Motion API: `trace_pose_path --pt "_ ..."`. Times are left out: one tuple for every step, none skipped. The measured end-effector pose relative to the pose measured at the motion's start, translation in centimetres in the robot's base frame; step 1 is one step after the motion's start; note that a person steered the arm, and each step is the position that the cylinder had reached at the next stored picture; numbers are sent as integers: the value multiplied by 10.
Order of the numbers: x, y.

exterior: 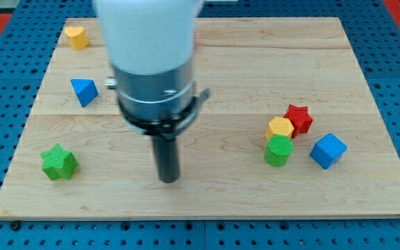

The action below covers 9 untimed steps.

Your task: Move the green star to the left of the yellow hexagon

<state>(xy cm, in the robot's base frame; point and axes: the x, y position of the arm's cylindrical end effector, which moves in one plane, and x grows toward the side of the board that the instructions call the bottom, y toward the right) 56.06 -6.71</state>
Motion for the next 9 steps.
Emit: trace_pose_path --pt "0 -85" --pt "0 -179" --pt "1 -238" --pt "1 -238" --pt "-5 -228" --pt "-19 -237" --pt "-26 -209" --pt "-26 -164" --pt "-30 -203"
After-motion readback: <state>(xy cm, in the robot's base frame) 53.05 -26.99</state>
